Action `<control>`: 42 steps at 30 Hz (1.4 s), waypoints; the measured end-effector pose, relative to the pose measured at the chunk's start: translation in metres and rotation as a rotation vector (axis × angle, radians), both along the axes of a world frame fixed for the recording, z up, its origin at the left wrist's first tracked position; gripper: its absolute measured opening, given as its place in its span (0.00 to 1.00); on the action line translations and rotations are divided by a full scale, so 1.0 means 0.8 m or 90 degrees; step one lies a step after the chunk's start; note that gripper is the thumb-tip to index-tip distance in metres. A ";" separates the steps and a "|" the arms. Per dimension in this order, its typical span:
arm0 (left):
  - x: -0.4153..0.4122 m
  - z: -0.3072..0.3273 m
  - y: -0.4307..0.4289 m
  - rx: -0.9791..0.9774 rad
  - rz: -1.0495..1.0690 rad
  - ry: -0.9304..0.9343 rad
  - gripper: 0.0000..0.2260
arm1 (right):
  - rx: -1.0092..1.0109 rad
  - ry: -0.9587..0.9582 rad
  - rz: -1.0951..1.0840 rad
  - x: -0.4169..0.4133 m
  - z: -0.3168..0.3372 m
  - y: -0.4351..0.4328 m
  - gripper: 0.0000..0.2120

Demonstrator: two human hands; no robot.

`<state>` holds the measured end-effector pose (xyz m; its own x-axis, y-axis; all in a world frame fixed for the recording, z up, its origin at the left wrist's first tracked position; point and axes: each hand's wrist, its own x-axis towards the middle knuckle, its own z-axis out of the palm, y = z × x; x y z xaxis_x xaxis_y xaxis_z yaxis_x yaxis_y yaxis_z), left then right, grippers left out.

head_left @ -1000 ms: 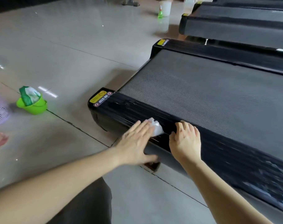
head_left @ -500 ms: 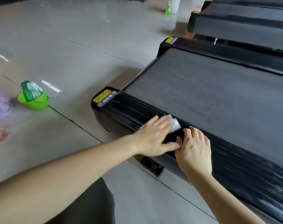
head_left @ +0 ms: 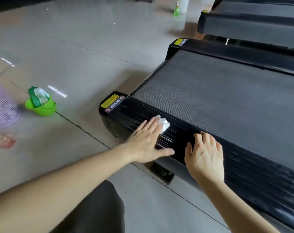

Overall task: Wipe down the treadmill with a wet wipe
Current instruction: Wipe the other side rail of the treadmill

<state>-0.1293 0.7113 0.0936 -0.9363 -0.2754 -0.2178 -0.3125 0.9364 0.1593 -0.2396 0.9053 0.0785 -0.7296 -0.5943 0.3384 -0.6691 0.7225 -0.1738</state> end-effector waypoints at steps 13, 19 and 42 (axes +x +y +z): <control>0.042 0.011 -0.171 -0.093 0.311 -0.048 0.55 | 0.005 0.004 0.003 -0.003 0.001 -0.002 0.11; 0.042 -0.003 -0.012 -0.045 0.021 0.056 0.55 | 0.006 0.014 0.009 -0.003 -0.002 -0.001 0.11; 0.068 -0.013 0.035 -0.067 -0.085 0.095 0.49 | 0.002 0.013 0.005 -0.001 -0.005 -0.001 0.13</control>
